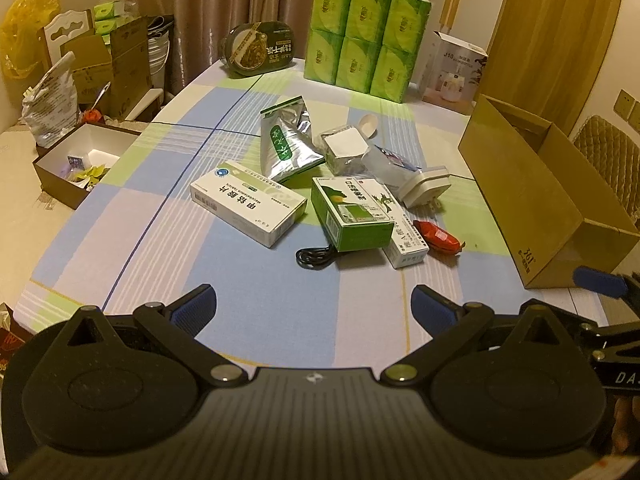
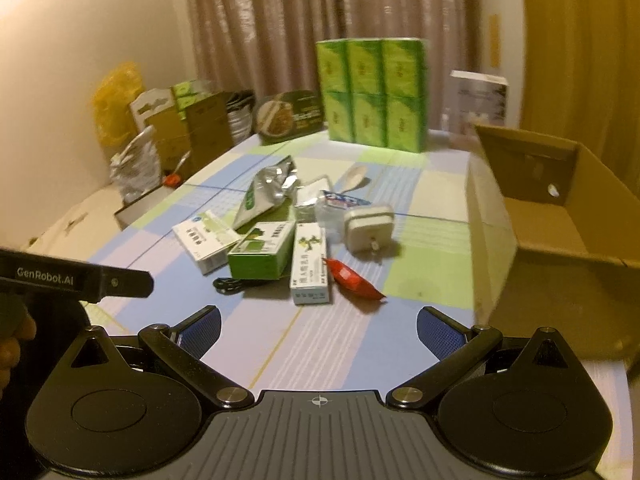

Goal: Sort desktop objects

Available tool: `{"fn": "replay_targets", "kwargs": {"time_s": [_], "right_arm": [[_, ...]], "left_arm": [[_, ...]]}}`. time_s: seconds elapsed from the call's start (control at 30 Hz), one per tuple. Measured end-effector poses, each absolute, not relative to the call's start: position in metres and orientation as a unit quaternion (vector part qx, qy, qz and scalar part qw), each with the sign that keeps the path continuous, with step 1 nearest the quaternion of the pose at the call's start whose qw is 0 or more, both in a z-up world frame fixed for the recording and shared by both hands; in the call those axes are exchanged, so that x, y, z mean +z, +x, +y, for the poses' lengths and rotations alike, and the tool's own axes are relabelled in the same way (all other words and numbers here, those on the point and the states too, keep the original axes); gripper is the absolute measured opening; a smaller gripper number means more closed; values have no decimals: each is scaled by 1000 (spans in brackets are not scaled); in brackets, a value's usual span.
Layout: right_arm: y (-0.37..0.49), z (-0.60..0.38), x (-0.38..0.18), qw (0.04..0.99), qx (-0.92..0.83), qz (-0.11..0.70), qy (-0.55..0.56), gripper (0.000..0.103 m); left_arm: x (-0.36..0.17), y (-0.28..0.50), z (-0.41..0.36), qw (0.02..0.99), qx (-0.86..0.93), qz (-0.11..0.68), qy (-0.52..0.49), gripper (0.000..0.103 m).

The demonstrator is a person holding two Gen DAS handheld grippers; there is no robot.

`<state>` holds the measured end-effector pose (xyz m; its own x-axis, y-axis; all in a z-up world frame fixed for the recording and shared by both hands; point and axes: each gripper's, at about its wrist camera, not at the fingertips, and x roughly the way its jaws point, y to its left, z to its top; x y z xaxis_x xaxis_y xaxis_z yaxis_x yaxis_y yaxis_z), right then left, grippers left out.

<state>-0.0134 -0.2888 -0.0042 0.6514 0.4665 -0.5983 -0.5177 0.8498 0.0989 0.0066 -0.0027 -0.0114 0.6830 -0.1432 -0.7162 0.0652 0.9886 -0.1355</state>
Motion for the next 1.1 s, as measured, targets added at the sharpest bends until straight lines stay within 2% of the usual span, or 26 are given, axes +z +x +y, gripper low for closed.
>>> {"fn": "replay_targets", "kwargs": {"time_s": [0.5,0.6,0.97,1.1], "right_arm": [[35,-268,-27,876,319,309,-188,100],[42,-263,-34,867,329,309,-214,88],[76,-247,-67,841,344,314,-276,68],[89,-241,-80,831,344,311,-307,58]], "left_arm": [[-11,56,-20,916,-105,387,-17,102],[-18,71,-27,914,-109,391,-10,102],[-53,118,-54,908,-127,399,14,99],[-63,131,-61,908,-128,398,30,98]]}}
